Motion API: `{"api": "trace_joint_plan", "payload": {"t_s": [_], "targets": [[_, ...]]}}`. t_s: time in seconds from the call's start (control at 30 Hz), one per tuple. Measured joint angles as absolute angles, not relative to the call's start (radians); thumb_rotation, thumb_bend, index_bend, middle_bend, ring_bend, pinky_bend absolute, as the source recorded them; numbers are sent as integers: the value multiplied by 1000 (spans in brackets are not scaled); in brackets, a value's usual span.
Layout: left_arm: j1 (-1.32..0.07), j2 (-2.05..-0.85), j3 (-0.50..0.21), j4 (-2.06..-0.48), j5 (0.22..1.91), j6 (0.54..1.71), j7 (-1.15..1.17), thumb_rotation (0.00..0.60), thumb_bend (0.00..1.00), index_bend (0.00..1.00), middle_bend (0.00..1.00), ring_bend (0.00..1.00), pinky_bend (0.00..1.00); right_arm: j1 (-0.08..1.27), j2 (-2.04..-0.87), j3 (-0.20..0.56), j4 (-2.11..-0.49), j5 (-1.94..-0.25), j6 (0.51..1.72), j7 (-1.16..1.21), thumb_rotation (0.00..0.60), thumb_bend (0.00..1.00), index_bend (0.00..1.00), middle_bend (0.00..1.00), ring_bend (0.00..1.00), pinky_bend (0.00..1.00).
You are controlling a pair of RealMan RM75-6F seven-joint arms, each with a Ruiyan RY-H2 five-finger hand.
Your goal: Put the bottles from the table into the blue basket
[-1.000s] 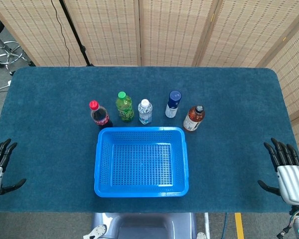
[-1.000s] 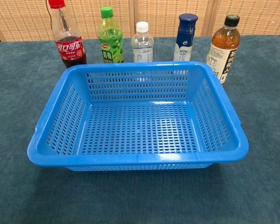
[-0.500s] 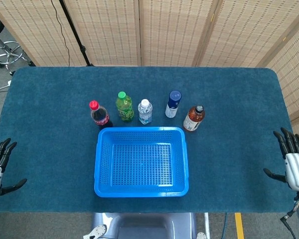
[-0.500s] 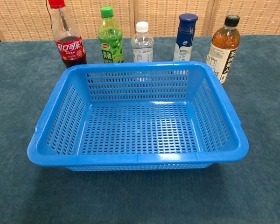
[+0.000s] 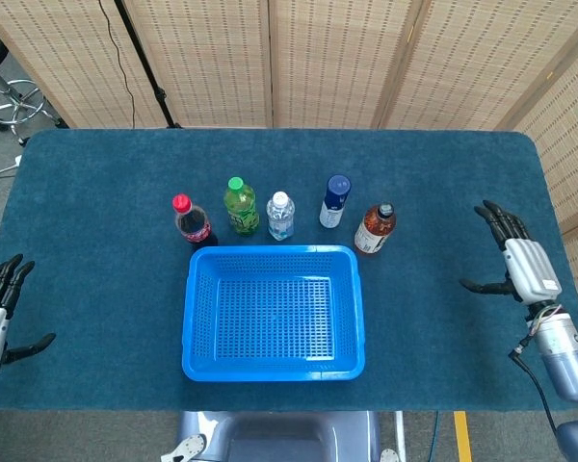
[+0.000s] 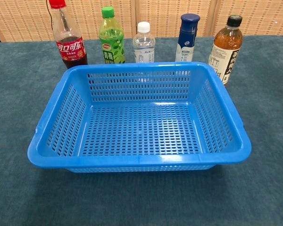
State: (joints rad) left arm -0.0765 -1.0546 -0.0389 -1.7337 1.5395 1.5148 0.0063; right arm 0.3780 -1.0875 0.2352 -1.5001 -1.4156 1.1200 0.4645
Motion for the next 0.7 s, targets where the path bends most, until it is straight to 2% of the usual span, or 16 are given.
{"api": "trace_joint_plan", "payload": {"t_s": [0.2, 0.37, 0.7], "targets": [[-100, -1063, -47, -1732, 1506, 1469, 31, 600, 31, 0, 0, 0, 0, 482, -1127, 240, -1412, -1442, 983, 708, 600, 0, 0, 0, 0, 0], [-117, -1064, -61, -1739, 1484, 1447, 36, 600, 31, 0, 0, 0, 0, 574, -1207, 234, -1295, -1469, 903, 845, 600, 0, 0, 0, 0, 0], [-123, -1069, -75, -1744, 1451, 1442, 54, 600, 31, 0, 0, 0, 0, 668, -1344, 209, -1161, -1491, 846, 943, 600, 0, 0, 0, 0, 0]]}}
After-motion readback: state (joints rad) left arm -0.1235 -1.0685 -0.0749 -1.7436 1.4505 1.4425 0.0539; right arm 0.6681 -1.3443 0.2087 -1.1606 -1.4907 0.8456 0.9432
